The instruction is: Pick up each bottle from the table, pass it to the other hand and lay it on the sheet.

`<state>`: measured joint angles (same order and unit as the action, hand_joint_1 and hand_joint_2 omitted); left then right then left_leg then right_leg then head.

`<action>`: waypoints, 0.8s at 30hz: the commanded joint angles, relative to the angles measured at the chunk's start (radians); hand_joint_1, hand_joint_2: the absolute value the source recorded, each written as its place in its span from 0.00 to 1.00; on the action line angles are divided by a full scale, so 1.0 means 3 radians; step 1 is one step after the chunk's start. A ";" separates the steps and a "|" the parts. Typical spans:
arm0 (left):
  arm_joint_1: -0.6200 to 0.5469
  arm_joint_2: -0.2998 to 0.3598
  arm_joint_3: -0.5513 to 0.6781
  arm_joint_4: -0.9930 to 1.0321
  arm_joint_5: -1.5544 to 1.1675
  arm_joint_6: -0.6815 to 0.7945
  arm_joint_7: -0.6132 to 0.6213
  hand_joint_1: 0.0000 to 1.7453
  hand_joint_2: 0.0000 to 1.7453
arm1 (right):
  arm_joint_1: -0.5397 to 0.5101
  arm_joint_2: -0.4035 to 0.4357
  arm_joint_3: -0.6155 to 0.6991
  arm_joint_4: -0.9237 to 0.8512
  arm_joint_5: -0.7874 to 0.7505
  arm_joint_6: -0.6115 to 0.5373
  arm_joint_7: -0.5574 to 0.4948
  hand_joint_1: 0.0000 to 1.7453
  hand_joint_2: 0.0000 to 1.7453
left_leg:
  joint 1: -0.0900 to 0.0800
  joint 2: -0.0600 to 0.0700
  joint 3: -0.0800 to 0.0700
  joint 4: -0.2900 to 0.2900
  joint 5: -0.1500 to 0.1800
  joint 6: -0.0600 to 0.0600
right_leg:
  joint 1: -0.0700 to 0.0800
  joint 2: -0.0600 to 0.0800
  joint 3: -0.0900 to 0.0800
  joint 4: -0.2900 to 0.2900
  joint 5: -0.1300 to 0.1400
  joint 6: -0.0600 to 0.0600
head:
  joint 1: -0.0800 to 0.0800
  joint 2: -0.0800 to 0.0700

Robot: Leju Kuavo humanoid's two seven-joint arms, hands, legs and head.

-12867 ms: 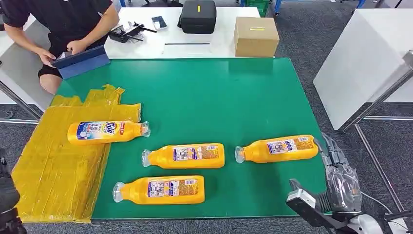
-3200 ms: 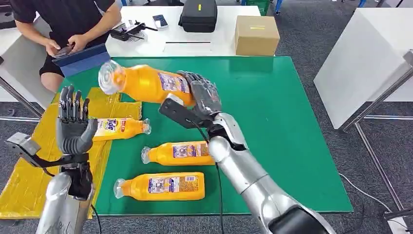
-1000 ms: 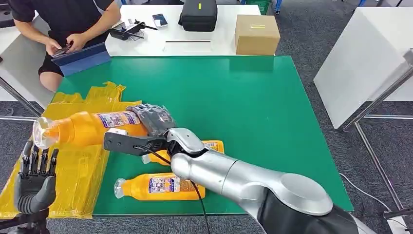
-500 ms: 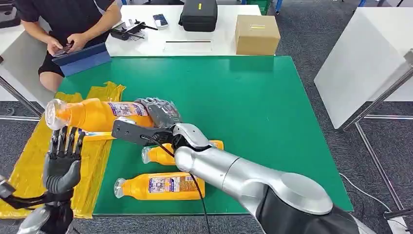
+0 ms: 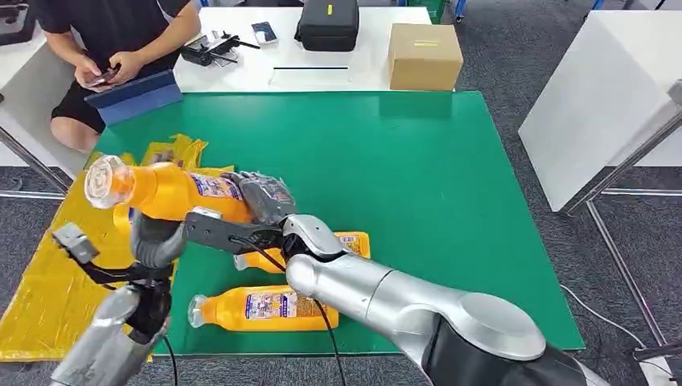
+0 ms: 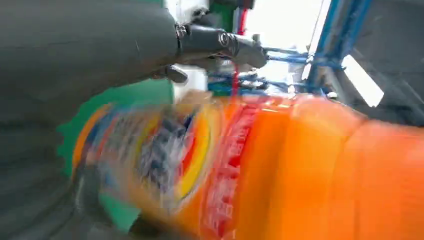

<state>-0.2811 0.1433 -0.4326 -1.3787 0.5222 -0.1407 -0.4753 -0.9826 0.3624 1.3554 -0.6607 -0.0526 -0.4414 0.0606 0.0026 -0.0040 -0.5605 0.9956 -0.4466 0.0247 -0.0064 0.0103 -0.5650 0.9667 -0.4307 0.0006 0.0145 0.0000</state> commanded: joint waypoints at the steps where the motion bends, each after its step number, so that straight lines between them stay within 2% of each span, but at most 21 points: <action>1: 0.0102 -0.0524 0.0143 -0.0347 -0.0256 -0.0106 0.0315 0.00 1.00 | -0.0034 -0.0044 0.0042 -0.0042 0.0066 -0.0037 0.0029 1.00 1.00 | -0.0003 -0.0007 0.0002 -0.0001 0.0001 -0.0003 | -0.0002 -0.0010 0.0005 -0.0001 -0.0002 0.0001 | -0.0003 0.0000; 4: 0.0108 -0.0572 0.0169 -0.0398 -0.0303 -0.0135 0.0453 0.00 1.00 | -0.0017 -0.0044 0.0011 -0.0017 0.0103 -0.0059 0.0041 1.00 1.00 | -0.0003 -0.0012 0.0001 0.0004 -0.0001 -0.0006 | -0.0001 -0.0016 0.0003 0.0003 -0.0005 -0.0001 | -0.0004 0.0000; 12: -0.0001 -0.0692 0.0133 -0.0225 -0.0369 -0.0208 0.0517 0.00 1.00 | 0.0006 -0.0044 -0.0082 0.0051 0.0199 -0.0086 0.0054 1.00 1.00 | 0.0000 -0.0016 0.0003 0.0004 -0.0001 -0.0004 | 0.0001 -0.0019 0.0004 0.0001 -0.0005 0.0000 | -0.0004 0.0000; 24: -0.0150 -0.0742 0.0086 -0.0182 -0.0323 -0.0246 0.0613 0.00 1.00 | 0.0123 -0.0044 -0.0113 0.0094 0.0281 -0.0026 0.0034 1.00 1.00 | 0.0002 -0.0017 0.0002 0.0003 0.0002 -0.0004 | 0.0003 -0.0019 0.0001 0.0000 -0.0003 0.0000 | -0.0003 0.0000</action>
<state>-0.2325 -0.0321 -0.3189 -1.4523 0.4181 -0.1682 -0.3120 -0.9630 0.3555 1.3104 -0.6638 0.0122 -0.4715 0.0679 0.0026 -0.0036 -0.5595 0.9958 -0.4466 0.0247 -0.0061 0.0108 -0.5663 0.9666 -0.4306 0.0005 0.0137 0.0000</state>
